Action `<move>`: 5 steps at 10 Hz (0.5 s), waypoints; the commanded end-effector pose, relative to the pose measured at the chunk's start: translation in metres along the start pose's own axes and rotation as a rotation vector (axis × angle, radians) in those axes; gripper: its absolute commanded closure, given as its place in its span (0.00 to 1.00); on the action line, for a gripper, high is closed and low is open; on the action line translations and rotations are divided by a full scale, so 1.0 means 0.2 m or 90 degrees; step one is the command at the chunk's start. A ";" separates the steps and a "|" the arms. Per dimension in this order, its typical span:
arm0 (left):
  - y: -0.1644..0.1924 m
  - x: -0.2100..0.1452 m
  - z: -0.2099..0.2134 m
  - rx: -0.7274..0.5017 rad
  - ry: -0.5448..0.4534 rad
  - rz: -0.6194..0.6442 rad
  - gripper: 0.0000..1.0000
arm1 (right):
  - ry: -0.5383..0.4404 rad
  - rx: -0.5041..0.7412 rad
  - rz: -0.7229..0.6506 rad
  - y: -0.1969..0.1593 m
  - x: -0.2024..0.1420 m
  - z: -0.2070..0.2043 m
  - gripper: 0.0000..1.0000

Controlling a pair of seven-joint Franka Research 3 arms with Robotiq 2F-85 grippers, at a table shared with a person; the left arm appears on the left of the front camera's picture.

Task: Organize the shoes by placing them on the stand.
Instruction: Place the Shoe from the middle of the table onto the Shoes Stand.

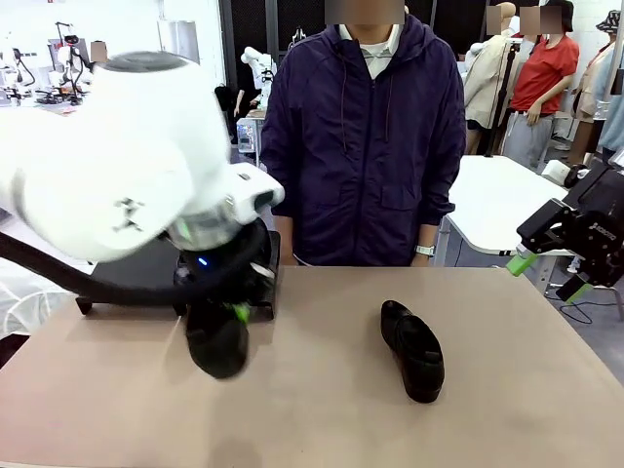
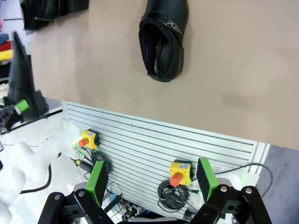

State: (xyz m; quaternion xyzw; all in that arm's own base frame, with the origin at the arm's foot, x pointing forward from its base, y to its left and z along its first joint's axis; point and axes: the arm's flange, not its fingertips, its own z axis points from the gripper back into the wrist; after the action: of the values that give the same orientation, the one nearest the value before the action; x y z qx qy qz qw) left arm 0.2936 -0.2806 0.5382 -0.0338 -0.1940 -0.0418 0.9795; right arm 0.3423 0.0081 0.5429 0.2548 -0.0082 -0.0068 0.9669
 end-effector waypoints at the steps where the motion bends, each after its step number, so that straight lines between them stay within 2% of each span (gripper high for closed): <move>1: 0.40 0.09 0.14 0.059 -0.071 -0.004 1.00 | 0.001 0.003 0.005 0.01 0.01 0.01 0.00; 2: 0.55 0.11 0.18 0.082 -0.091 -0.029 1.00 | 0.001 0.003 0.005 0.01 0.01 0.01 0.00; 4: 0.82 0.11 0.24 0.118 -0.071 -0.071 1.00 | 0.001 0.003 0.005 0.01 0.01 0.01 0.00; 5: 0.95 0.10 0.28 0.109 -0.089 -0.012 1.00 | 0.001 0.003 0.005 0.01 0.01 0.01 0.00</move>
State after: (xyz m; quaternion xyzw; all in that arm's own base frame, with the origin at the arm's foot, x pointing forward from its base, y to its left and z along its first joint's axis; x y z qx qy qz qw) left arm 0.3167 -0.0992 0.5860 0.0525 -0.2510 -0.0495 0.9653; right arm 0.3423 0.0081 0.5429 0.2548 -0.0081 -0.0068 0.9669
